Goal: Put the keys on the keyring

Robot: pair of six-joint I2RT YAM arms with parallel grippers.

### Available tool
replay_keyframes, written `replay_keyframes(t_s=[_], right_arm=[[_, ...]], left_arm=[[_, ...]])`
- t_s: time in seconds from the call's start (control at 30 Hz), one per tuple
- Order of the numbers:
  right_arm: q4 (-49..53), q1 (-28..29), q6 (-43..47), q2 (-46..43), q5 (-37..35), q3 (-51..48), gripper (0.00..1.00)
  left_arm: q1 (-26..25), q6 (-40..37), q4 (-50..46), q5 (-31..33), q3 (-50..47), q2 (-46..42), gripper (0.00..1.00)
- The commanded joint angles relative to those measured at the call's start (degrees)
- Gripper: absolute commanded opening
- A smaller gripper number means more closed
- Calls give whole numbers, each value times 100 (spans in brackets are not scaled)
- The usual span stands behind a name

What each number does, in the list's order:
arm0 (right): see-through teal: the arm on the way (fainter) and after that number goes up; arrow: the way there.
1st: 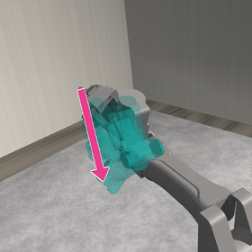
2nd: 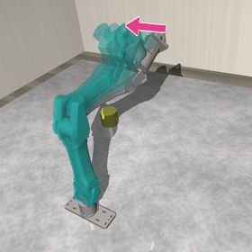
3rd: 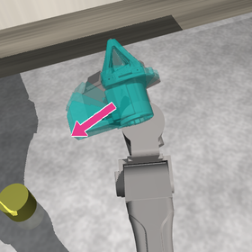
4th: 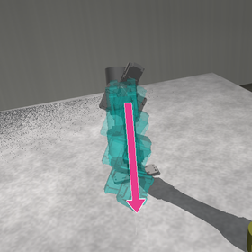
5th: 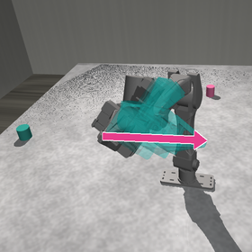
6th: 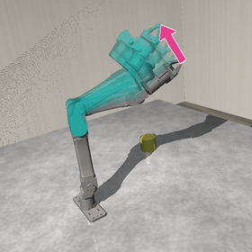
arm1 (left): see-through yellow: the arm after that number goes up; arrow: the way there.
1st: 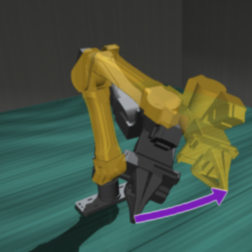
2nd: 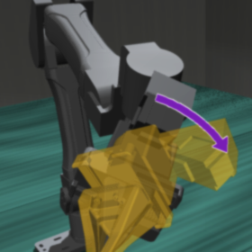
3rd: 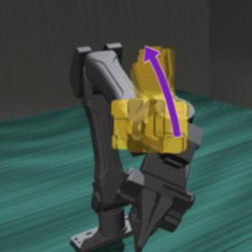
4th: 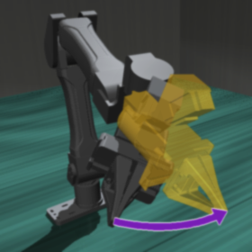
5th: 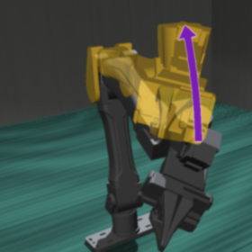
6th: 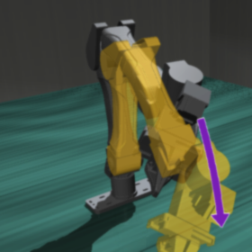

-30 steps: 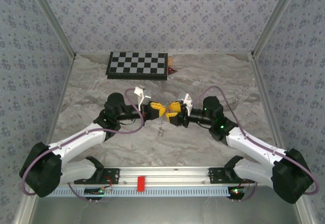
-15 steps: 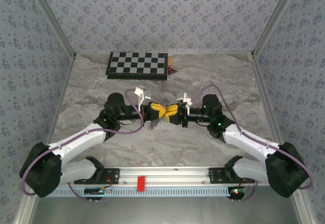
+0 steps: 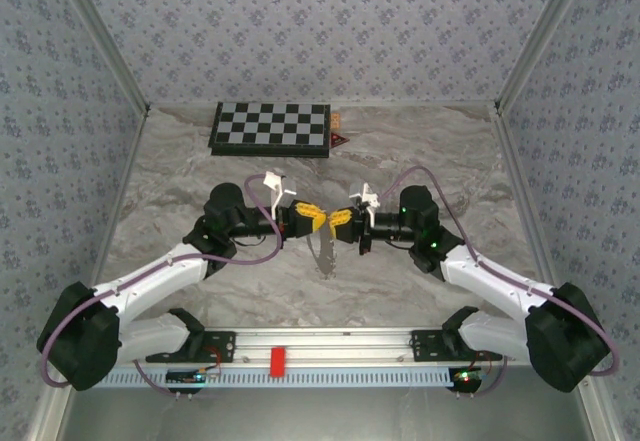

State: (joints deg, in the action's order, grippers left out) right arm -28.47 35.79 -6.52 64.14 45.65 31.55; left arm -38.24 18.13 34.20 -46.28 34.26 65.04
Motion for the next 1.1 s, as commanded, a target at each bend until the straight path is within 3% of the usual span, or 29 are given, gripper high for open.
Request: replay_keyframes(t_s=[0.0, 0.2, 0.5, 0.67, 1.07], right_arm=[[576, 124, 328, -25, -164, 164, 0], [879, 195, 520, -48, -337, 251, 0], [1193, 125, 785, -832, -1333, 182, 0], [1763, 130, 1071, -930, -1282, 442, 0], [2016, 358, 1302, -826, -1445, 609, 0]], left_arm=[[24, 84, 375, -50, 198, -170, 0], [25, 94, 373, -44, 193, -167, 0], [26, -64, 98, -38, 203, -67, 0], [-39, -97, 53, -166, 302, 137, 0], [-133, -161, 9, -174, 397, 246, 0]])
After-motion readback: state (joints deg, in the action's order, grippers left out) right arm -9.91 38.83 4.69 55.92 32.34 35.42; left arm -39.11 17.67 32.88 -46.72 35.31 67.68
